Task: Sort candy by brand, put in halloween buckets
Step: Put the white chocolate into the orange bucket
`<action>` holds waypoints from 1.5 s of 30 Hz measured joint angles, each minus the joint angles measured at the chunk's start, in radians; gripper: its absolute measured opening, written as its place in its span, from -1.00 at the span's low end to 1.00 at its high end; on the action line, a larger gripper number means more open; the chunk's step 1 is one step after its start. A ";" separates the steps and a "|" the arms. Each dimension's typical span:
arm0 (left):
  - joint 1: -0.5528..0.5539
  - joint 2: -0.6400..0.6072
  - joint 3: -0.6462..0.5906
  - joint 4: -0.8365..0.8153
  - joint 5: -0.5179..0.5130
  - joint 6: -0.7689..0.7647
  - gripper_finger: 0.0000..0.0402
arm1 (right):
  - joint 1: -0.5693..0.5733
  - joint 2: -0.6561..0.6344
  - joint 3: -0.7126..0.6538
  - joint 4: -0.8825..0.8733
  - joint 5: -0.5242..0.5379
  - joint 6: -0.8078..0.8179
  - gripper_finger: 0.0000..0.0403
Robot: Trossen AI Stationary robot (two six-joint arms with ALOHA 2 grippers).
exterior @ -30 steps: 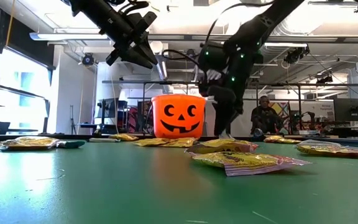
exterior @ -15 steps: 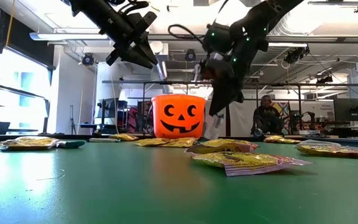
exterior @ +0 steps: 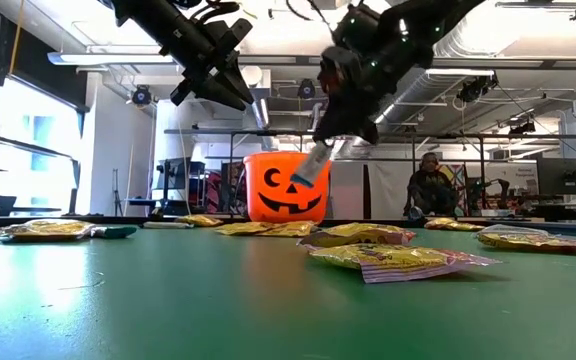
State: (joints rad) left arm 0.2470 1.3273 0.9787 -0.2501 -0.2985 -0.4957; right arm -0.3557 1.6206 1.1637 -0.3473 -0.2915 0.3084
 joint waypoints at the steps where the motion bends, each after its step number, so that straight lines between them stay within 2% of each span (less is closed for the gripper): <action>1: 0.000 0.000 0.000 0.000 0.000 0.000 -0.58 | -0.001 -0.005 0.000 0.016 -0.003 0.008 -1.00; 11: 0.000 0.000 0.000 0.000 0.012 0.000 -0.58 | -0.028 -0.014 0.001 0.132 -0.015 0.066 -1.00; 14: 0.000 0.000 0.000 0.000 0.059 0.010 -0.58 | -0.034 -0.016 0.001 0.102 -0.017 0.005 -1.00; 18: -0.009 0.000 0.000 0.000 0.086 0.026 -0.58 | -0.049 -0.018 0.001 -0.065 -0.019 -0.162 -0.97; 21: -0.017 0.001 0.000 -0.001 0.087 0.021 -0.58 | -0.069 -0.007 0.001 -0.189 -0.006 -0.174 -0.84; 24: -0.026 0.010 -0.001 -0.001 0.087 -0.002 -0.61 | -0.077 0.019 0.000 -0.251 0.018 -0.123 -0.59; 30: -0.051 0.034 -0.002 0.018 0.079 -0.023 -0.82 | -0.007 0.084 0.000 -0.244 0.197 0.000 -0.05; 33: -0.055 0.039 -0.002 0.012 0.069 -0.039 -0.93 | 0.031 0.126 0.000 -0.228 0.283 0.101 0.13; 37: -0.059 0.045 -0.001 0.010 0.048 -0.053 -0.99 | 0.064 0.187 0.000 -0.181 0.421 0.148 0.21; 45: -0.060 0.045 -0.001 0.005 0.045 -0.060 -1.00 | 0.058 0.300 0.000 -0.111 0.470 0.238 0.21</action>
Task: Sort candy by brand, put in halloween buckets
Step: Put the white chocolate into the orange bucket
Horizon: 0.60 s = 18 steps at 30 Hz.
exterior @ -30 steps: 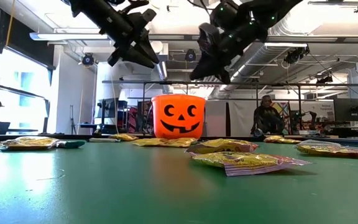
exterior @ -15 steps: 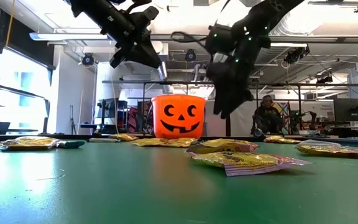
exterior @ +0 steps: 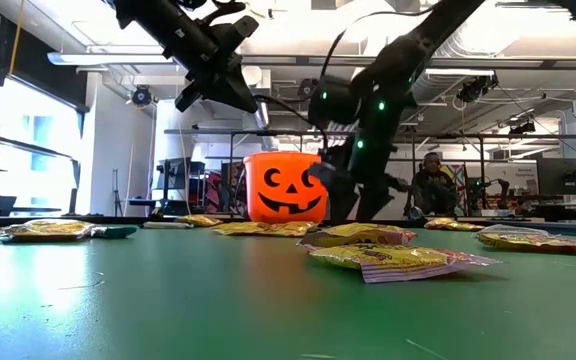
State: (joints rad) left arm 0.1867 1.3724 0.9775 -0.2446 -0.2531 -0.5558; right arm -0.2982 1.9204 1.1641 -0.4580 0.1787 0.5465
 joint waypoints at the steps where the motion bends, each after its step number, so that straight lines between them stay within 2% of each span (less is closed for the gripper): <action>1: 0.000 0.000 0.000 -0.002 0.000 -0.005 -1.00 | -0.003 0.012 0.003 0.005 -0.008 0.003 0.21; 5: 0.000 0.000 0.000 -0.009 -0.001 -0.009 -1.00 | -0.003 0.042 0.005 0.018 -0.022 -0.004 0.19; 8: 0.000 0.000 0.000 -0.015 -0.001 -0.009 -1.00 | -0.002 0.046 0.005 0.022 -0.023 -0.005 0.08; 11: 0.000 0.000 0.000 -0.018 -0.001 -0.009 -1.00 | -0.002 0.048 0.004 0.029 -0.032 -0.018 -0.16; 15: 0.000 0.000 0.000 -0.018 -0.001 -0.009 -1.00 | -0.004 0.049 0.003 0.030 -0.042 -0.050 -0.59; 16: 0.000 0.000 0.000 -0.017 -0.001 -0.009 -1.00 | -0.005 0.049 0.003 0.030 -0.043 -0.056 -0.67; 18: 0.000 0.000 0.000 -0.017 -0.001 -0.009 -1.00 | -0.005 0.049 0.003 0.030 -0.041 -0.076 -0.69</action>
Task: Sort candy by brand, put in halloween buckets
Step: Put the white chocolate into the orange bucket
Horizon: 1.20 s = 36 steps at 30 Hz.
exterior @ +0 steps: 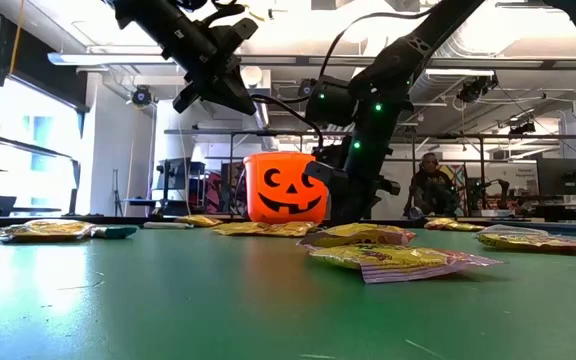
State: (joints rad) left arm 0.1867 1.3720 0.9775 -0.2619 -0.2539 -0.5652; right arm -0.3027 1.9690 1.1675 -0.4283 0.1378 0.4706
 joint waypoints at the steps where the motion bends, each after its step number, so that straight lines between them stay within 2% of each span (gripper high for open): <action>1: 0.000 0.000 0.000 0.000 0.000 0.000 -1.00 | 0.000 0.000 0.000 0.000 0.000 -0.007 -0.69; 9: 0.000 0.000 0.000 0.000 0.000 0.000 -1.00 | -0.001 -0.040 -0.004 -0.003 -0.022 -0.034 -0.70; 13: 0.000 0.000 0.000 0.000 0.000 0.000 -1.00 | -0.007 -0.089 -0.007 -0.027 -0.061 -0.039 -0.85; 20: 0.000 0.000 0.000 0.001 -0.001 0.000 -1.00 | -0.016 -0.158 -0.008 -0.062 -0.124 -0.054 -1.00; 29: 0.000 0.000 0.000 0.002 -0.003 0.000 -1.00 | -0.017 -0.197 -0.007 -0.064 -0.174 -0.061 -0.99; 36: 0.000 0.000 0.000 0.003 -0.004 0.000 -1.00 | -0.022 -0.292 -0.005 -0.064 -0.206 -0.062 -0.99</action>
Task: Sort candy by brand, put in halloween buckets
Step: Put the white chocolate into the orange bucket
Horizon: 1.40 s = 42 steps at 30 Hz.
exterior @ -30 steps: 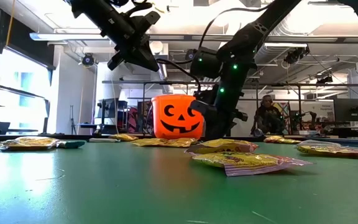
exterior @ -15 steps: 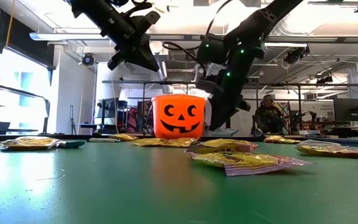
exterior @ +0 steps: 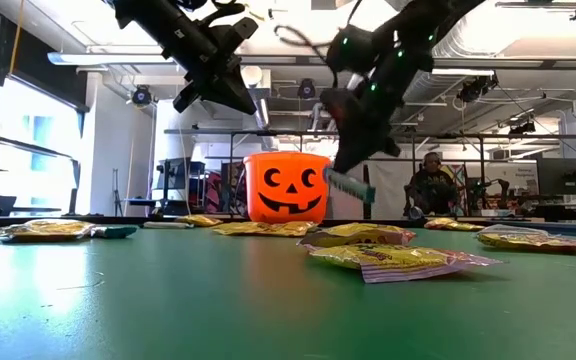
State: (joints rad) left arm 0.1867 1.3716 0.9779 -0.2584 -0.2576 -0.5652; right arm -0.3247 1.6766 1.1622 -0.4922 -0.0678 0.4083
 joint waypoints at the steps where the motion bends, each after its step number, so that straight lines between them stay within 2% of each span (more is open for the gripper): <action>1: 0.000 0.000 0.000 0.000 0.000 0.000 -1.00 | -0.003 -0.015 0.000 0.001 -0.006 -0.001 -0.99; 8: 0.003 0.000 0.000 0.003 0.000 0.000 -1.00 | -0.036 -0.097 0.014 0.034 -0.018 0.003 -1.00; 16: 0.011 0.000 0.000 0.002 -0.002 0.010 -1.00 | -0.076 -0.072 0.211 0.022 -0.018 -0.068 -1.00; 19: 0.020 -0.003 0.000 0.001 -0.010 0.025 -1.00 | -0.117 -0.029 0.300 0.009 -0.012 -0.094 -1.00; 27: 0.058 -0.017 0.001 0.005 0.048 0.055 -1.00 | -0.186 0.167 0.562 -0.105 -0.016 -0.165 -1.00; 32: 0.095 -0.022 0.001 0.035 0.139 0.111 -1.00 | -0.215 0.313 0.698 -0.191 -0.014 -0.200 -1.00; 42: 0.166 -0.071 0.001 0.030 0.270 0.193 -1.00 | -0.269 0.475 0.741 -0.221 -0.015 -0.136 -1.00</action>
State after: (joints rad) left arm 0.3531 1.3001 0.9787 -0.2281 0.0127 -0.3721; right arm -0.5932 2.1513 1.9030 -0.7134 -0.0830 0.2722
